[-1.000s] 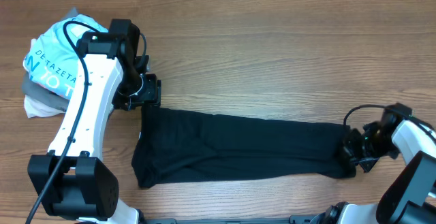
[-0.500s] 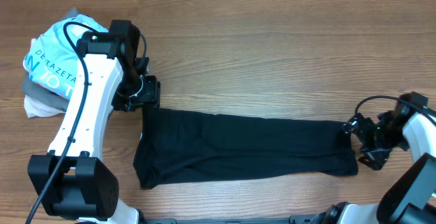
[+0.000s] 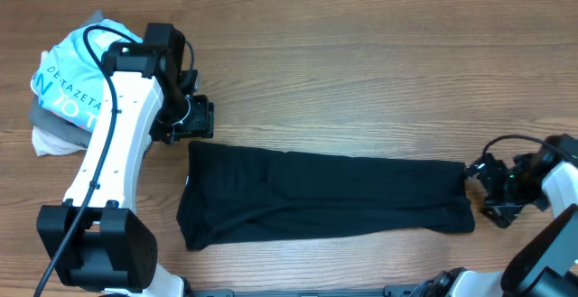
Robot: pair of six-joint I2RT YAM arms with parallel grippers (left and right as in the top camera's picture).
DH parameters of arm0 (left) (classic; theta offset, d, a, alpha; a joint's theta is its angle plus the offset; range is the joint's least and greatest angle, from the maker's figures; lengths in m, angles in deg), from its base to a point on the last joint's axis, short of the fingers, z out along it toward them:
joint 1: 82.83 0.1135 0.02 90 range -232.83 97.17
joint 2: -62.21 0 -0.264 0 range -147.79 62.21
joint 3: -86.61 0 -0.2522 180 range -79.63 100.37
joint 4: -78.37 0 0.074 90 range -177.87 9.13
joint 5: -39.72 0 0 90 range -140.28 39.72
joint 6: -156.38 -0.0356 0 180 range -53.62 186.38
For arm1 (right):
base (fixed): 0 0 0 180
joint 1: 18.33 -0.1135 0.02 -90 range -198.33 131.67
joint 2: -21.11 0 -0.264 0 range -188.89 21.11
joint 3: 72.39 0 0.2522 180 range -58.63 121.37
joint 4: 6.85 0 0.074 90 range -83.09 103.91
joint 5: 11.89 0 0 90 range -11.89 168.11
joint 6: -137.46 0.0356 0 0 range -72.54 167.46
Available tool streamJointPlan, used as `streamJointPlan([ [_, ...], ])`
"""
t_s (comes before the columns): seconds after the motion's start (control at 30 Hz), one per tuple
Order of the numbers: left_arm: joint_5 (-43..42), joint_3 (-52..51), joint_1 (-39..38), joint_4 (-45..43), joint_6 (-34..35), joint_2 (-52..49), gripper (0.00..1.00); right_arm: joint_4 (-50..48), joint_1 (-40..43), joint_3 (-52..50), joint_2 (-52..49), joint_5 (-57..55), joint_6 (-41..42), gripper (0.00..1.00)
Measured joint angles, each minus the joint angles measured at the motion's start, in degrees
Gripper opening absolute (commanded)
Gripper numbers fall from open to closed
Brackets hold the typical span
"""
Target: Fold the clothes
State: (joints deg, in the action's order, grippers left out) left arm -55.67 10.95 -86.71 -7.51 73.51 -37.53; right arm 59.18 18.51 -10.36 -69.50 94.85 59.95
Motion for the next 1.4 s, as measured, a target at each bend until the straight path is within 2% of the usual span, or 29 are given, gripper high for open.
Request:
streamJointPlan([
  [0.13,0.00,0.00,0.00,-0.04,-0.31,0.00,0.66,1.20,-1.57,-1.99,0.00,1.38,-1.14,0.77],
  [0.2,0.00,0.00,0.02,-0.07,-0.72,0.00,0.66,3.26,-1.75,-2.73,0.00,1.16,-1.64,0.58],
  [0.23,0.00,0.00,0.02,-0.04,-0.96,0.00,0.66,4.37,-1.73,-3.02,0.00,0.68,-1.73,0.51],
  [0.3,0.00,0.00,0.00,-0.07,-1.33,0.00,0.66,5.66,-1.73,-3.28,0.00,-0.02,-1.75,0.45],
  [0.4,0.00,0.00,0.00,-0.13,-1.57,0.00,0.66,5.29,-1.75,-3.32,0.00,-0.90,-1.51,0.25],
  [0.47,0.02,0.02,0.02,-0.42,-1.57,0.00,0.66,4.31,-1.73,-3.34,0.00,-1.20,-1.42,0.07],
  [0.5,0.00,0.02,0.02,-0.52,-1.57,0.00,0.66,3.96,-1.73,-3.32,0.00,-1.20,-1.14,0.04],
  [0.67,-0.02,0.02,0.02,-0.74,-1.75,0.00,0.66,5.03,-1.73,-0.46,0.02,0.98,-2.10,0.04],
  [0.83,0.00,1.18,0.00,0.85,-2.12,0.00,0.64,9.57,-1.75,9.44,1.77,2.75,-2.95,0.04],
  [0.97,0.00,6.82,0.02,4.13,-3.08,0.00,0.66,13.38,-2.01,16.65,4.87,3.48,-3.37,0.04],
  [1.07,0.04,12.26,0.00,5.14,-3.30,0.00,0.70,16.02,-3.41,18.21,6.88,3.69,-3.58,0.04],
  [1.23,0.02,18.95,0.02,5.77,-3.28,0.00,0.73,20.37,-10.80,18.21,7.17,3.80,-4.22,0.04],
  [1.4,0.02,22.16,0.00,6.43,-3.28,0.00,0.75,22.80,-24.72,18.21,7.17,3.89,-4.59,0.04],
])
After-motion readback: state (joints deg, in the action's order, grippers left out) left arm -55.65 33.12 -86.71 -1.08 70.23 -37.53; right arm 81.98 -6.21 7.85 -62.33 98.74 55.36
